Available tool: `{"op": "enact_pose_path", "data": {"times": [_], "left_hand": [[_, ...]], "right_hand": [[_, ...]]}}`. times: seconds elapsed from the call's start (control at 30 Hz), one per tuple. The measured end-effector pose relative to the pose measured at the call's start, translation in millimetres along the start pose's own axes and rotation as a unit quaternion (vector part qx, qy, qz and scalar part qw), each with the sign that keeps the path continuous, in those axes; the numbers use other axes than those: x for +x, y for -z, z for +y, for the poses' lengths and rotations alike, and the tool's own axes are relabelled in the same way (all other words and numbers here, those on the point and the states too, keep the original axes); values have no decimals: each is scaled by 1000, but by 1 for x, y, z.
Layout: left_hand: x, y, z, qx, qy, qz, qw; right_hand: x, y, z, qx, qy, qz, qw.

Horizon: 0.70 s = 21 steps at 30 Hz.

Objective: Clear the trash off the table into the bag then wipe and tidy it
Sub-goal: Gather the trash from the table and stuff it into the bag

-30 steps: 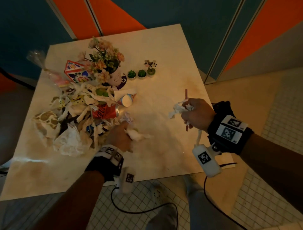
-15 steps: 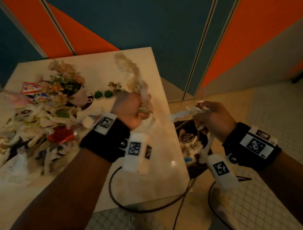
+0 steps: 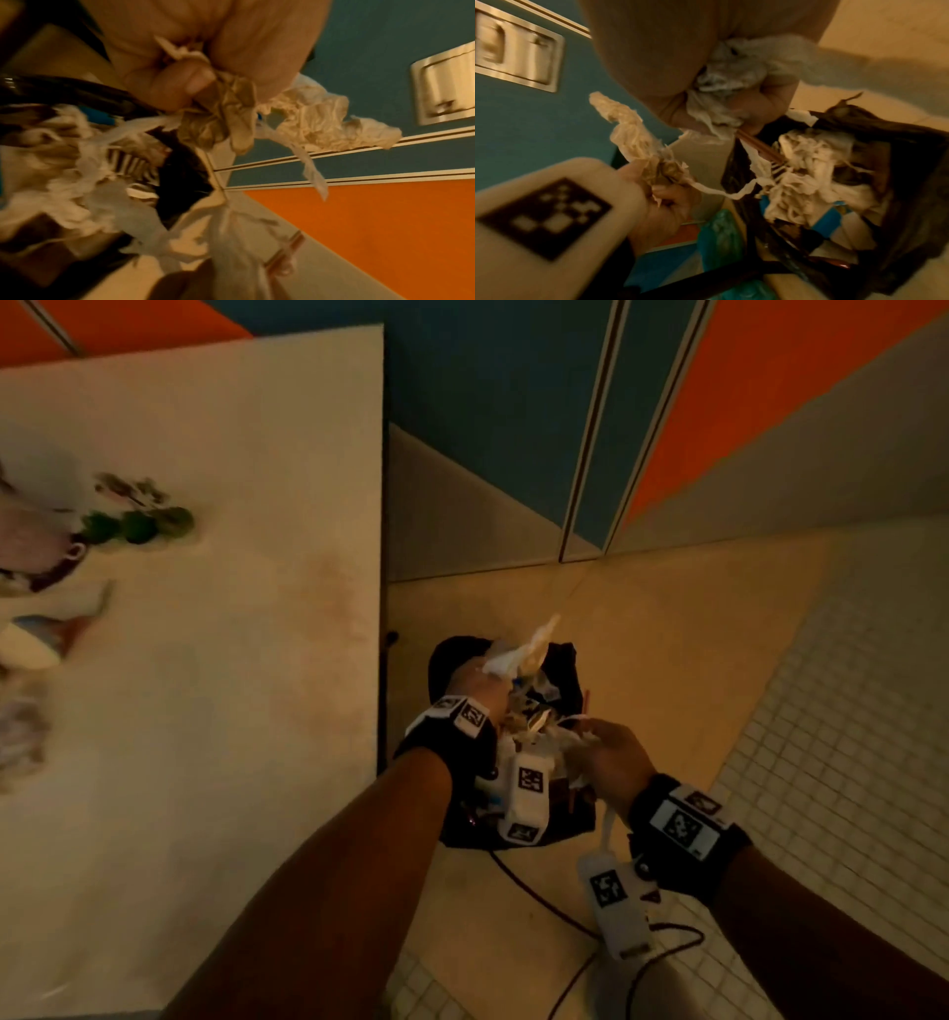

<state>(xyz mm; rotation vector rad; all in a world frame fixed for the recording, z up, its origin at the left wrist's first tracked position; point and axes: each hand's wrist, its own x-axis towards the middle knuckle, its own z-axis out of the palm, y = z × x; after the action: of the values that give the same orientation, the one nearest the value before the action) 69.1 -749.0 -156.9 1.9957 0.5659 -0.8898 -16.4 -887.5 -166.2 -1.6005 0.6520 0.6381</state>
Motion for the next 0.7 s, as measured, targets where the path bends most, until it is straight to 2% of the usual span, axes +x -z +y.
{"op": "enact_pose_path", "data": {"times": [0.1, 0.23, 0.3, 0.33, 0.4, 0.47, 0.53, 0.57, 0.63, 0.7], "left_hand": [[34, -25, -36, 82, 23, -8, 996], [67, -52, -73, 210, 24, -34, 977], [89, -66, -91, 274, -1, -43, 961], [94, -70, -93, 313, -3, -42, 949], [106, -78, -97, 318, 28, -40, 947], [112, -83, -94, 355, 46, -82, 930], [120, -89, -94, 408, 105, -122, 898], [120, -89, -91, 429, 118, -123, 887], [122, -93, -88, 461, 93, -129, 873], [115, -93, -84, 469, 105, -137, 866]], "right_hand": [[41, 0, 30, 51, -54, -34, 997], [82, -7, 56, -40, -58, -84, 994], [100, -10, 69, -66, -60, -80, 993], [109, -12, 73, -92, -52, -78, 991], [125, -14, 81, -170, -49, -88, 980], [136, -17, 86, -220, -81, -120, 965], [147, -21, 94, -215, -91, -139, 962], [151, -23, 99, -222, -84, -126, 963], [159, -23, 105, -255, -80, -109, 958], [156, -22, 103, -214, -106, -157, 958]]}}
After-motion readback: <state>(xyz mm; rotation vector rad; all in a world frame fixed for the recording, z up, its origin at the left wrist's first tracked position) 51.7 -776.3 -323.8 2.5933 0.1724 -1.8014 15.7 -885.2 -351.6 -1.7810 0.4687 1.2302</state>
